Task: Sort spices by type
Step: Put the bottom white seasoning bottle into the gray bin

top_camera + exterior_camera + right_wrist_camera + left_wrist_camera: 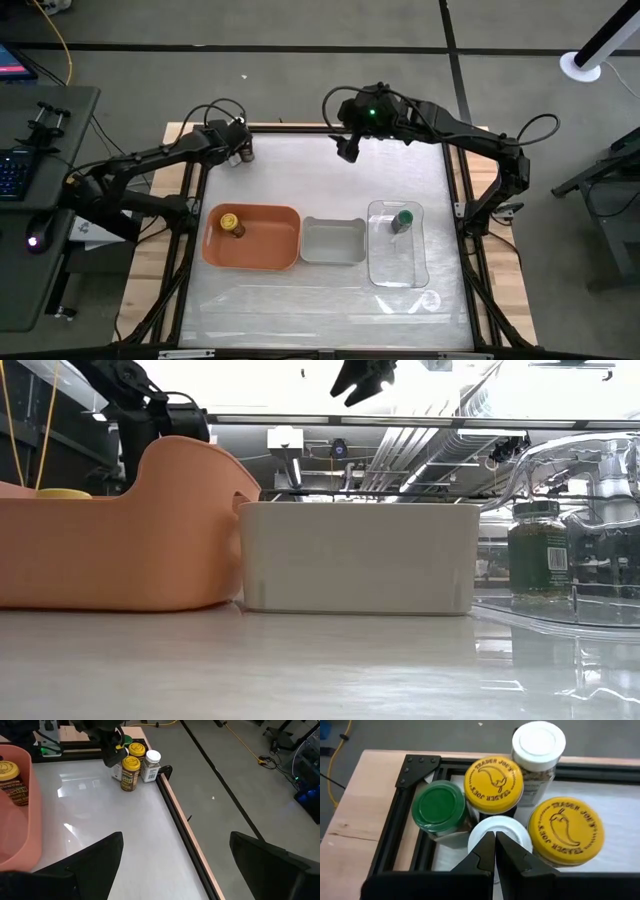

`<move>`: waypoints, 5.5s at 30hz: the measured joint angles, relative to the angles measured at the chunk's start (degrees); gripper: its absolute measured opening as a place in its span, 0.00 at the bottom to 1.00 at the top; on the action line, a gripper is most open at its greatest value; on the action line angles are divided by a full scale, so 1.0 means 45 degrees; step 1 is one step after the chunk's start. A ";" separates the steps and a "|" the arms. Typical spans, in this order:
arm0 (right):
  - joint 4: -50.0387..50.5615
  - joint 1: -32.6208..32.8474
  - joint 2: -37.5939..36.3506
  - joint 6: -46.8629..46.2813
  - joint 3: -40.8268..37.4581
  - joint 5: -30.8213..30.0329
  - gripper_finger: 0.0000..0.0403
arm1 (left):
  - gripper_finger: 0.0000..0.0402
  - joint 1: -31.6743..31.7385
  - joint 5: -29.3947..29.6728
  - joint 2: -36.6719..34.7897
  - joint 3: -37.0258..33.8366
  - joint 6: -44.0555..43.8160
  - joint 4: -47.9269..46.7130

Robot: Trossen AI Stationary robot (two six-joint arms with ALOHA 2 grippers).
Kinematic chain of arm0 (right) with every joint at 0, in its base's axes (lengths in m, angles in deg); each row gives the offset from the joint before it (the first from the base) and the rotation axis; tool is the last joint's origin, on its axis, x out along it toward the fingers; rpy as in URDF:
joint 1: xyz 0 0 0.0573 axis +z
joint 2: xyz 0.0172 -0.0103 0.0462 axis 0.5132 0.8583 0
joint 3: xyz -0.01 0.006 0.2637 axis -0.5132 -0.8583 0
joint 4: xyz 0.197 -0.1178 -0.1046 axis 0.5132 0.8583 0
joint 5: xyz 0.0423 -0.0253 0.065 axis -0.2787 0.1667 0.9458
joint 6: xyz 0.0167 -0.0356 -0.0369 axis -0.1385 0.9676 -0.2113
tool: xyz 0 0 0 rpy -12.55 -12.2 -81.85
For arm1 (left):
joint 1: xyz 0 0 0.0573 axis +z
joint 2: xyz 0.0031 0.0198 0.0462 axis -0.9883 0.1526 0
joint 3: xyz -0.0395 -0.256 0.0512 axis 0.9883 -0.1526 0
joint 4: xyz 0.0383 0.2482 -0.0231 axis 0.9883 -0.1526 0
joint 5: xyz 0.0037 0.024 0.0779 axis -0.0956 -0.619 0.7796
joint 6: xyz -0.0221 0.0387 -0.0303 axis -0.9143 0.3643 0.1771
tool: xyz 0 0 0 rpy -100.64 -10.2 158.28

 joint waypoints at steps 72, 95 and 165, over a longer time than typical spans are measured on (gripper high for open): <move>0.1315 0.0005 0.0664 0.0324 0.0008 0.4222 0.90 | 0.00 -0.4462 -0.7254 -0.1112 0.2368 0.5656 0.8525; 0.1801 -0.0442 0.5763 0.1237 0.0000 0.3810 0.90 | 0.00 -0.6247 -0.4162 -0.7197 0.2387 0.5110 0.5204; 0.0529 0.5173 0.1273 -0.4653 -0.7383 0.2348 0.52 | 0.00 -0.6280 -0.4618 -0.7087 0.2387 0.5457 0.5188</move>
